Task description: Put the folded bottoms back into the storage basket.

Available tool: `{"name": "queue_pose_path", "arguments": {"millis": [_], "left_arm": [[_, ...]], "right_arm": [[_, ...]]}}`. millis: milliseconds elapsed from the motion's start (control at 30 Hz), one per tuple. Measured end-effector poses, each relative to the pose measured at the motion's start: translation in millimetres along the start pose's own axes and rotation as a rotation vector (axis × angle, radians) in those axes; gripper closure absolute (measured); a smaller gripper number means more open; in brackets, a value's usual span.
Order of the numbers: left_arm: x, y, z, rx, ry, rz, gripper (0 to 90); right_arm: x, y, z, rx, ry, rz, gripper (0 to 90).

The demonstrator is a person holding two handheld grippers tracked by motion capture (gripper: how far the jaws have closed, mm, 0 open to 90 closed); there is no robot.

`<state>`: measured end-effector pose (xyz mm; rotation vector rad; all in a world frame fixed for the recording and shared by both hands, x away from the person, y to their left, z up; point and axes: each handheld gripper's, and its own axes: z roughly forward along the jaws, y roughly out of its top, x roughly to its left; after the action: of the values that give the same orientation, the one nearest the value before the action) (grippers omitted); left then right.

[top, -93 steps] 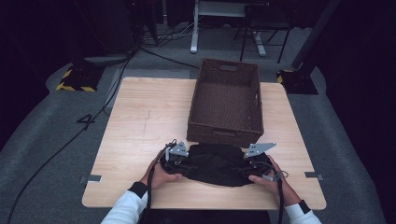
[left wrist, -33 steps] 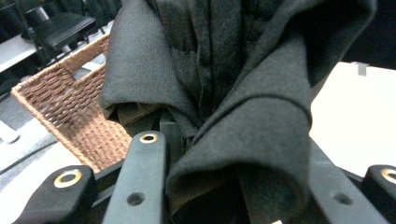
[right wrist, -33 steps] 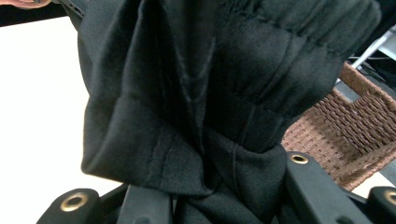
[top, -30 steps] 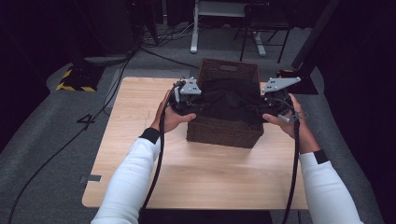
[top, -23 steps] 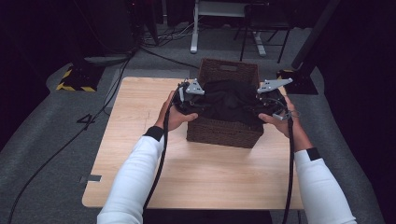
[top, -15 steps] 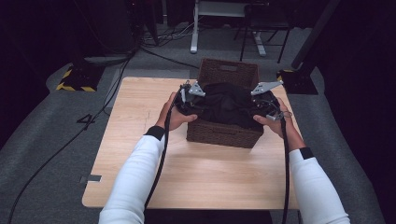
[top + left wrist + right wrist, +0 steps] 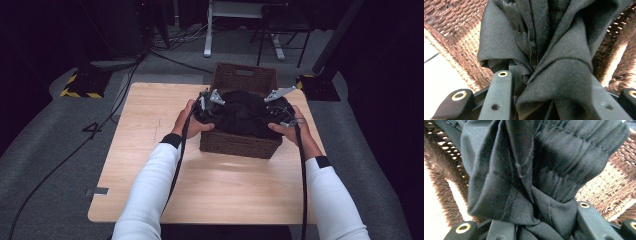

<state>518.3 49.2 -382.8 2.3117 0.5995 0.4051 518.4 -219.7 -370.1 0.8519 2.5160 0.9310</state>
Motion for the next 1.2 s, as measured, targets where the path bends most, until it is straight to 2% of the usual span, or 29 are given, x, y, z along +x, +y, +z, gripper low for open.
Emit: {"name": "queue_pose_path", "arguments": {"millis": [100, 267, 333, 533, 667, 833, 1000, 1200], "left_arm": [[0.8, -1.2, 3.2, 0.004, -0.002, -0.009, 66.2], [1.4, -0.6, 9.3, 0.045, -0.004, 0.001, 65.7], [0.8, 0.2, 11.9, 0.067, -0.003, 0.010, 65.2], [0.6, -1.5, 17.2, 0.120, -0.015, 0.011, 64.1], [-2.4, -2.0, 20.4, 0.159, -0.009, 0.026, 62.5], [-3.7, -2.8, 24.6, 0.198, 0.006, 0.022, 57.0], [-3.6, -3.3, 26.0, 0.199, 0.018, -0.002, 50.2], [-6.0, -1.9, 24.8, 0.215, 0.021, -0.017, 47.6]], "right_arm": [[-0.2, 0.8, 4.7, 0.017, -0.005, 0.002, 66.4], [-2.6, 1.4, 11.0, 0.055, 0.010, 0.010, 65.8], [-3.6, 2.8, 15.4, 0.093, 0.016, 0.000, 65.5], [-3.7, 3.3, 22.1, 0.153, 0.042, 0.006, 64.5], [-1.7, 3.5, 31.9, 0.235, 0.056, -0.004, 63.7], [-2.4, 1.6, 38.4, 0.262, 0.066, 0.013, 63.7], [-1.1, 1.0, 41.9, 0.295, 0.064, 0.014, 62.5], [-0.9, 0.2, 46.5, 0.361, 0.036, 0.010, 54.0]]}}
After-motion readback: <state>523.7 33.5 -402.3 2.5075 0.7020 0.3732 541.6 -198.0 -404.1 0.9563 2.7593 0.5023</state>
